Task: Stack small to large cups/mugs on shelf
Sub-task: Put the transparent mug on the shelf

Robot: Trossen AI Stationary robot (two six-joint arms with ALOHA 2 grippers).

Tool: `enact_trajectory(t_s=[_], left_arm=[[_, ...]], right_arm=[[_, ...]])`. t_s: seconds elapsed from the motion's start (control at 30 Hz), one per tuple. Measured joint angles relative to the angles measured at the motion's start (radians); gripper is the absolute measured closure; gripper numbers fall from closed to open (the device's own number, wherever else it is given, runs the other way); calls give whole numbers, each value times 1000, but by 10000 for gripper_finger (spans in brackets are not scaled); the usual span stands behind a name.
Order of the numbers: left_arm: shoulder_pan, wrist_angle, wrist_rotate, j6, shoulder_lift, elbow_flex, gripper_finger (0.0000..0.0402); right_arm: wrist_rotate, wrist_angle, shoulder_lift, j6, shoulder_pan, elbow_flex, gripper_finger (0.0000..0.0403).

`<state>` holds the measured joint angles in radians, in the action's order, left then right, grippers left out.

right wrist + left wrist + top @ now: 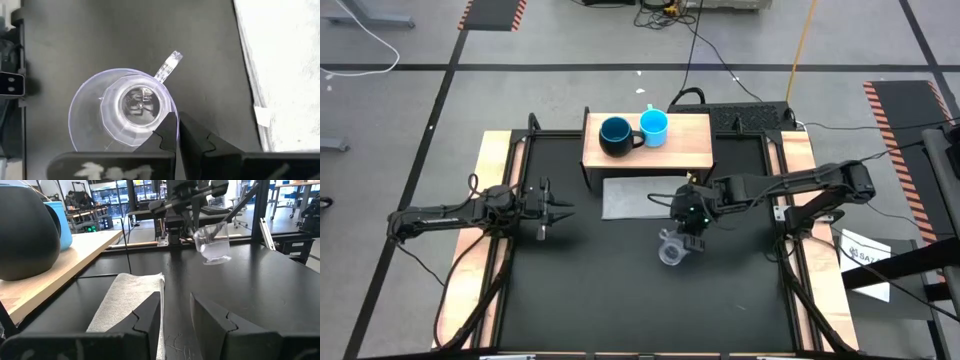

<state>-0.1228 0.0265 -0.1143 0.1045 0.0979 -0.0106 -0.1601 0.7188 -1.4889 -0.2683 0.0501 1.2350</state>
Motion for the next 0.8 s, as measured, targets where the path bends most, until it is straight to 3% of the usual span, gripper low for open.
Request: enact_trajectory(t_s=[0.33, 0.8], left_arm=[[0, 0, 0, -1, 0, 0, 293], [0, 0, 3, 2, 0, 0, 293]], right_arm=[[102, -32, 104, 84, 50, -14, 403], [137, -284, 355, 116, 15, -334, 403]])
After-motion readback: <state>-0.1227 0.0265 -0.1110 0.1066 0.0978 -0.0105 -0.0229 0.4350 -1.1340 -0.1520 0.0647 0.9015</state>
